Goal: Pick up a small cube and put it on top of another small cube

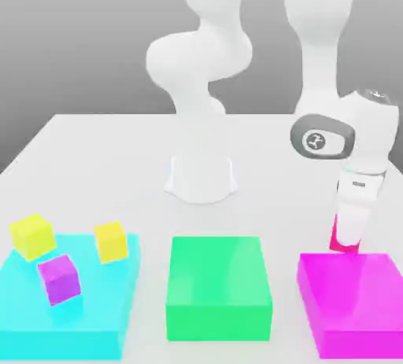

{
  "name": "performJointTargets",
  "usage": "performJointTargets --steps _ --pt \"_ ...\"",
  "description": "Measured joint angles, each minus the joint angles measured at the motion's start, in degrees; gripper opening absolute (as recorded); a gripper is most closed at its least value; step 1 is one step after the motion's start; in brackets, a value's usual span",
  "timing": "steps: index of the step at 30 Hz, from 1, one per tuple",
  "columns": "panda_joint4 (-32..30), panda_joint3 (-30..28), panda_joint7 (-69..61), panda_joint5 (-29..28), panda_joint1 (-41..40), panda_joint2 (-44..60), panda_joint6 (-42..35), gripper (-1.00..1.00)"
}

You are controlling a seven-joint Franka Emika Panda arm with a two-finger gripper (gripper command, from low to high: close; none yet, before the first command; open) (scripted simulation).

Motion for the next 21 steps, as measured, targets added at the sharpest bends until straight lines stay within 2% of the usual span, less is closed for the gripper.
performJointTargets --steps 9,17,21 --pt "-1.2 5.1 -5.6 7.5 -3.2 -5.9 -5.2 -1.00" --pt "-3.5 9.1 -16.6 22.3 -3.7 -12.6 -7.3 -1.00" --pt "-0.9 3.6 -15.7 24.6 -8.1 -14.2 -11.1 -1.00"
